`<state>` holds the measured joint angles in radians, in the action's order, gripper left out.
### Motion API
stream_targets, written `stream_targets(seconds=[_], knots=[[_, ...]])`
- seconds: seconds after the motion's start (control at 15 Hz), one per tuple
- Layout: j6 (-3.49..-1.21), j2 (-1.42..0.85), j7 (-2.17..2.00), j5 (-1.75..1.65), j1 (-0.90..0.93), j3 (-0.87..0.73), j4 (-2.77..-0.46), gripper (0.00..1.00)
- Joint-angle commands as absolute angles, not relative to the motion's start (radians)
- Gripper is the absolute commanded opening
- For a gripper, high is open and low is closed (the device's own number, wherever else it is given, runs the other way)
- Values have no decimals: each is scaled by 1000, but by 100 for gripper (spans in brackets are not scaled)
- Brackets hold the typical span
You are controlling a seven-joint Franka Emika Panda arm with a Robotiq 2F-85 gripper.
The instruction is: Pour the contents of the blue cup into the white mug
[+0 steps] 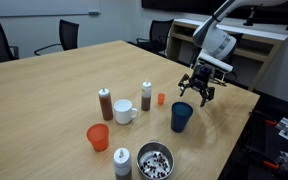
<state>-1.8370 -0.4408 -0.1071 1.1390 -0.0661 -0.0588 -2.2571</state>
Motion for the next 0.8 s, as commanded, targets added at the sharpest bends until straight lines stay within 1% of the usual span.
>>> stream_targets(seconds=[0.0,0.73], knots=[[-1769,-477,-84,1181,-75,-55,-2225,100],[-1675,-591,-67,1180,-66,-55,-2132,100]])
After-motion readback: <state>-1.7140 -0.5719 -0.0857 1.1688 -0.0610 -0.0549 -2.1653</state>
